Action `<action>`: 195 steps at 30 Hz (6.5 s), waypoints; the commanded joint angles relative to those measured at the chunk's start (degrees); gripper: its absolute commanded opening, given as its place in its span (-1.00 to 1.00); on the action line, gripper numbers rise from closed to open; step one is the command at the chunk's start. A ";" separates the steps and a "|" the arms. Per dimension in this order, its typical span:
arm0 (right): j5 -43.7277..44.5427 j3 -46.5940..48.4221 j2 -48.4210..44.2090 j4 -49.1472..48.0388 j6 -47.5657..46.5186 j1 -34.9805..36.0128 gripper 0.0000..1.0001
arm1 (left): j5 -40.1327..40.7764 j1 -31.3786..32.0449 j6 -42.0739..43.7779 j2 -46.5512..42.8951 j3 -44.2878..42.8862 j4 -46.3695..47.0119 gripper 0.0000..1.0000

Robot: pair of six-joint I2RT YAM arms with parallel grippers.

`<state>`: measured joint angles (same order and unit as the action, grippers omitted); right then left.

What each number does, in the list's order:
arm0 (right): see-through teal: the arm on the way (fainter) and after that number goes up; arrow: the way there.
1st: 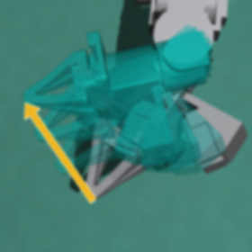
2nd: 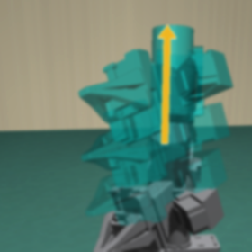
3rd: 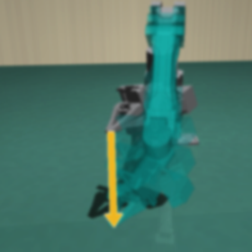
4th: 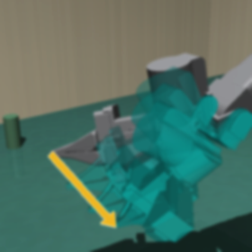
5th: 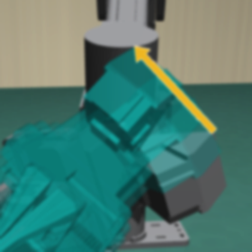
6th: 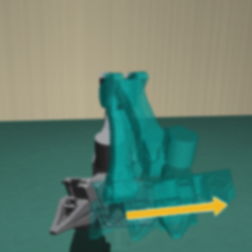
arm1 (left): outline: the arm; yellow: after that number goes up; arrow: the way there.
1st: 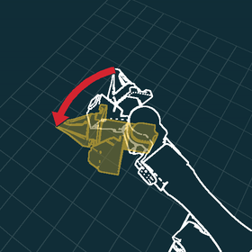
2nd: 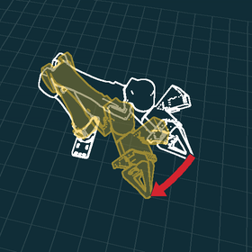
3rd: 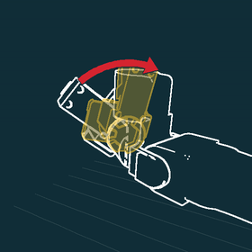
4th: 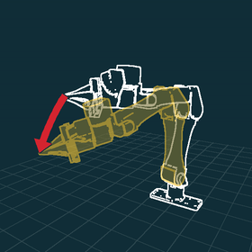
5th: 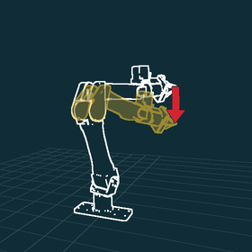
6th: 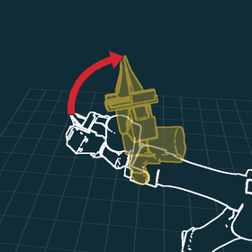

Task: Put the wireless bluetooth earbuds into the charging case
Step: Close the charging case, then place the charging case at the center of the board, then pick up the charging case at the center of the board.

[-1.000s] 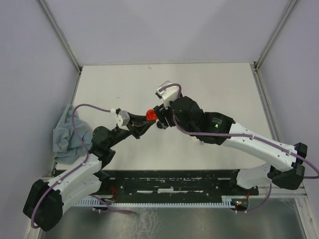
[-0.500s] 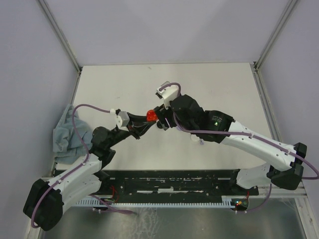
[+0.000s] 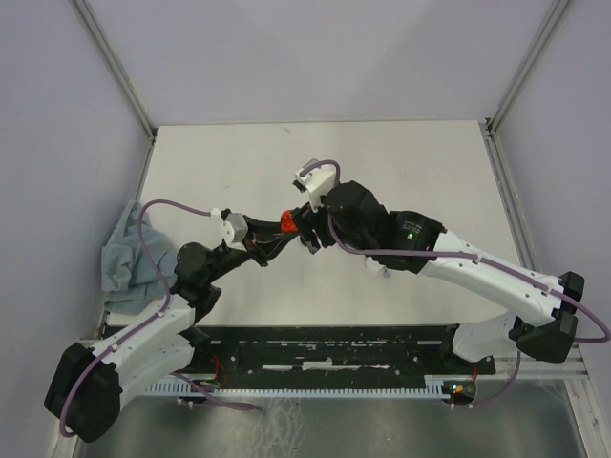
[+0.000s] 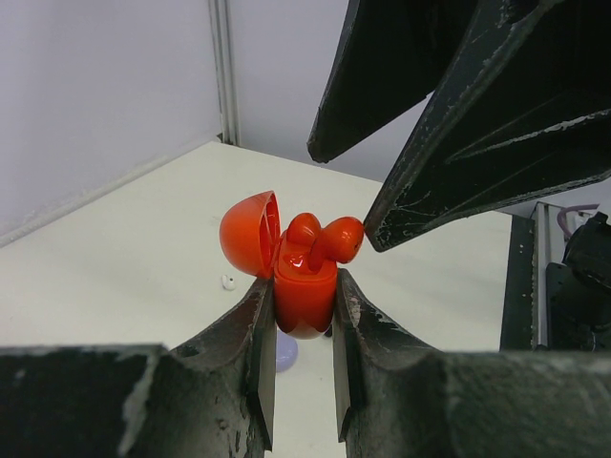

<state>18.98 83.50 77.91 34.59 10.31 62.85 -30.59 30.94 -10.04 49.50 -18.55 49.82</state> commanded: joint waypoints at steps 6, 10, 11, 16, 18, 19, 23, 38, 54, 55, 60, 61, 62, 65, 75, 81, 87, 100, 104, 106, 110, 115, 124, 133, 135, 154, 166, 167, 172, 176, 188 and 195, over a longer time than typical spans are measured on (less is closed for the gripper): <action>-3.56 1.69 1.03 -4.04 1.44 -0.23 0.47 | -1.71 0.02 -0.81 0.03 -0.88 2.65 -0.95; -3.78 2.83 2.23 -4.00 2.35 -0.21 0.47 | -2.01 0.00 -0.68 0.21 -1.05 2.56 -0.95; -3.63 3.27 2.59 -3.94 2.68 -0.19 0.48 | -2.09 0.03 -0.61 0.26 -1.01 2.45 -0.95; -3.30 4.87 3.44 -3.32 3.50 -0.23 0.49 | -2.19 0.00 0.04 0.18 -1.27 1.50 -0.95; -3.69 5.51 3.58 -2.94 3.49 -0.19 0.50 | -2.19 0.00 0.26 0.24 -1.39 1.14 -0.95; -3.69 5.86 3.59 -2.53 3.52 -0.21 0.51 | -2.19 0.00 0.35 0.19 -1.40 1.03 -0.95; -4.32 7.72 3.48 -0.12 2.51 -0.39 0.55 | -2.32 0.01 0.62 0.18 -1.53 0.48 -0.95; -43.48 11.27 4.43 7.74 -2.73 -13.05 0.75 | -10.78 0.04 -1.09 2.39 -3.43 2.97 -0.95; -55.81 8.61 6.20 7.91 -6.13 -17.37 0.76 | -11.62 0.00 -5.34 9.02 -7.72 5.04 -0.95; -56.02 8.61 6.14 8.40 -6.53 -17.44 0.76 | -11.52 0.01 -5.77 9.58 -7.99 4.95 -0.95; -55.34 7.72 4.65 9.17 -7.35 -18.65 0.75 | -10.09 -0.02 -7.90 11.91 -8.91 4.04 -0.95; -55.03 7.51 4.24 9.13 -7.44 -18.91 0.75 | -9.64 0.01 -8.22 12.27 -9.06 3.80 -0.95; -54.62 7.18 3.95 9.10 -7.48 -19.17 0.75 | -9.13 0.00 -9.02 12.70 -9.23 3.30 -0.95; -53.22 6.45 3.17 8.92 -7.56 -19.72 0.75 | -8.41 0.01 -10.31 13.92 -10.54 -0.08 -0.95; -48.07 3.92 1.13 7.05 -7.00 -20.33 0.75 | -4.05 -0.04 -14.76 13.36 -11.19 -10.82 -0.94; -33.41 -1.21 -1.48 4.27 -2.86 -20.48 0.75 | -0.16 0.00 -17.82 12.93 -13.18 -26.60 -0.93; -21.68 -7.24 -3.60 2.81 1.80 -20.47 0.75 | 2.71 0.05 -25.35 16.12 -13.04 -37.98 -0.90; -16.31 -16.93 -3.86 -1.71 7.20 -20.55 0.75 | 1.07 1.23 -37.64 31.92 -11.48 -39.85 -0.84; -15.36 -19.06 -4.14 -2.24 7.76 -20.54 0.75 | 0.43 1.89 -38.55 36.52 -11.51 -38.69 -0.83; -15.00 -20.22 -4.40 -2.65 8.12 -20.55 0.74 | 0.44 1.97 -38.71 37.94 -11.46 -38.79 -0.80; -14.51 -21.56 -4.45 -3.05 8.41 -20.53 0.74 | 2.21 1.98 -38.44 38.97 -11.34 -40.67 -0.66; -13.18 -22.25 -4.43 -2.46 8.16 -20.53 0.74 | 4.90 1.95 -36.32 38.57 -12.18 -45.81 -0.31; -9.19 -21.52 -3.52 2.06 7.49 -20.66 0.75 | 12.20 1.85 -33.02 32.96 -13.23 -55.51 0.33; -3.90 -21.76 0.21 8.55 10.65 -21.21 0.73 | 25.80 1.85 -30.22 20.16 -16.62 -68.08 0.60; -3.25 -22.27 1.81 8.76 11.25 -21.35 0.72 | 29.66 1.87 -29.57 16.34 -17.89 -70.82 0.67; -4.82 -25.33 15.10 2.69 14.06 -24.35 0.55 | 45.40 1.84 -21.83 -11.29 -21.81 -75.96 0.99; -10.28 -26.98 20.29 -3.06 13.81 -28.00 0.36 | 42.02 1.89 -21.95 -13.07 -19.43 -72.45 0.93; -10.54 -27.06 20.47 -3.15 13.74 -28.24 0.33 | 41.42 1.85 -21.95 -12.95 -19.27 -72.03 0.91; -10.82 -27.18 19.55 -1.65 13.24 -28.57 0.11 | 37.67 1.87 -22.93 -11.88 -18.24 -69.17 0.82; -11.37 -26.59 16.11 1.38 12.63 -28.37 -0.03 | 33.18 1.86 -23.71 -9.35 -18.04 -66.16 0.73; -10.72 -19.10 3.44 8.11 4.96 -21.88 -0.10 | 17.49 1.85 -26.51 -0.01 -19.48 -54.45 0.57; -8.04 -11.71 0.12 9.61 -4.46 -13.37 -0.11 | 7.12 1.85 -27.35 5.62 -22.68 -51.08 0.51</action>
<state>8.60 66.59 80.49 43.33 12.84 45.78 -14.61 32.77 -35.05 53.25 -36.80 -7.11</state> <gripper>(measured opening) 0.589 0.765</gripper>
